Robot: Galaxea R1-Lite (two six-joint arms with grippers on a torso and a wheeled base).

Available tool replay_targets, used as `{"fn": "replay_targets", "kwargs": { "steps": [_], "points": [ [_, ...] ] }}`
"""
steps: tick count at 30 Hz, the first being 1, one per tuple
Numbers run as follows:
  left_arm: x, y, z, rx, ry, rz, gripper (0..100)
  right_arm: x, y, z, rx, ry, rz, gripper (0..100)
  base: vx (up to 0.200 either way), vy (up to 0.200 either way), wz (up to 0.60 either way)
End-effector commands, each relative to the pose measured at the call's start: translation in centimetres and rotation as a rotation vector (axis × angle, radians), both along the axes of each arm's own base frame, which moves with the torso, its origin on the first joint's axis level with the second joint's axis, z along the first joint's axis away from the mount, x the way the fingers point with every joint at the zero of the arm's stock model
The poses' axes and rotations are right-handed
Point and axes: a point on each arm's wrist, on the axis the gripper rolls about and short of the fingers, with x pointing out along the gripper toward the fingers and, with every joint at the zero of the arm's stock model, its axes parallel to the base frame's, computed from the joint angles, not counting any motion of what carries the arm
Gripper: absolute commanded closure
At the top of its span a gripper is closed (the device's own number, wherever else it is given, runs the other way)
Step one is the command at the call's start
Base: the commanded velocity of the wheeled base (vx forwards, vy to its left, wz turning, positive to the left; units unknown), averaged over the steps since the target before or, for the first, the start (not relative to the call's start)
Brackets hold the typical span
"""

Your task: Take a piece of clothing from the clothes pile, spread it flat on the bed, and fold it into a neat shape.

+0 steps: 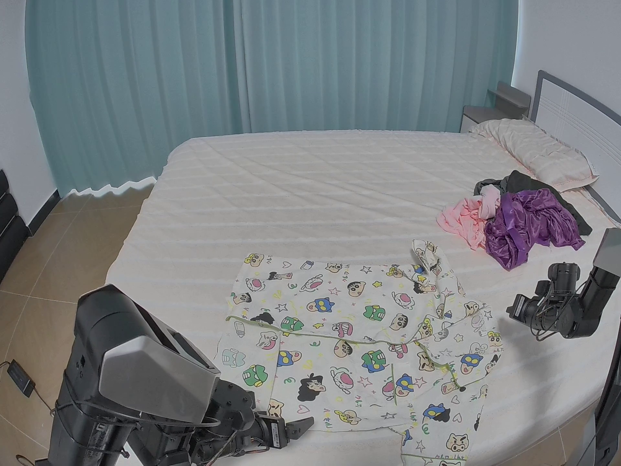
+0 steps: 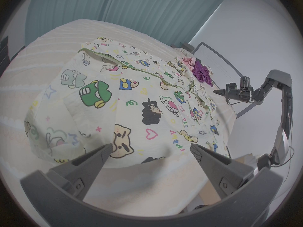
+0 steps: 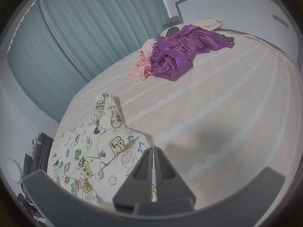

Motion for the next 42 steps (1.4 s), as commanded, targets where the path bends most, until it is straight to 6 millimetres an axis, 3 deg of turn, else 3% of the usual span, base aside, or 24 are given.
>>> {"fn": "replay_targets", "kwargs": {
  "steps": [1, 5, 14, 19, 23, 29, 35, 42],
  "points": [
    [0.2, -0.3, 1.6, -0.092, -0.009, 0.023, 0, 0.0, 0.0, -0.1, 0.000, 0.002, 0.001, 100, 0.000, 0.000, 0.00],
    [0.3, -0.3, 3.6, -0.188, -0.013, 0.061, 0, 0.0, 0.0, -0.1, -0.001, 0.001, 0.001, 100, 0.000, 0.000, 0.00],
    [0.5, 0.0, 5.8, -0.290, -0.024, 0.115, 0, 0.0, 0.0, -0.1, -0.001, 0.001, 0.001, 100, 0.000, 0.000, 0.00],
    [2.4, 2.0, 7.0, -0.356, -0.052, 0.237, 0, 0.0, 0.0, -0.1, -0.001, 0.001, 0.001, 100, 0.000, 0.000, 0.00],
    [3.8, 3.9, 6.6, -0.352, -0.061, 0.340, 0, 0.0, 0.0, -0.1, -0.001, 0.001, 0.001, 100, 0.000, 0.000, 0.00],
    [4.8, 4.7, 3.0, -0.254, -0.012, 0.478, 0, 0.0, 0.0, 0.0, 0.002, 0.001, -0.001, 100, 0.000, 0.000, 0.00],
    [5.2, 4.5, 1.3, -0.184, -0.005, 0.536, 0, 0.0, 0.0, 0.0, 0.002, -0.001, 0.000, 100, 0.000, 0.000, 0.00],
    [5.0, 4.1, 0.9, -0.137, 0.013, 0.550, 0, 0.0, 0.0, -0.1, 0.004, 0.001, -0.001, 100, 0.000, 0.000, 0.00]
  ]
}}
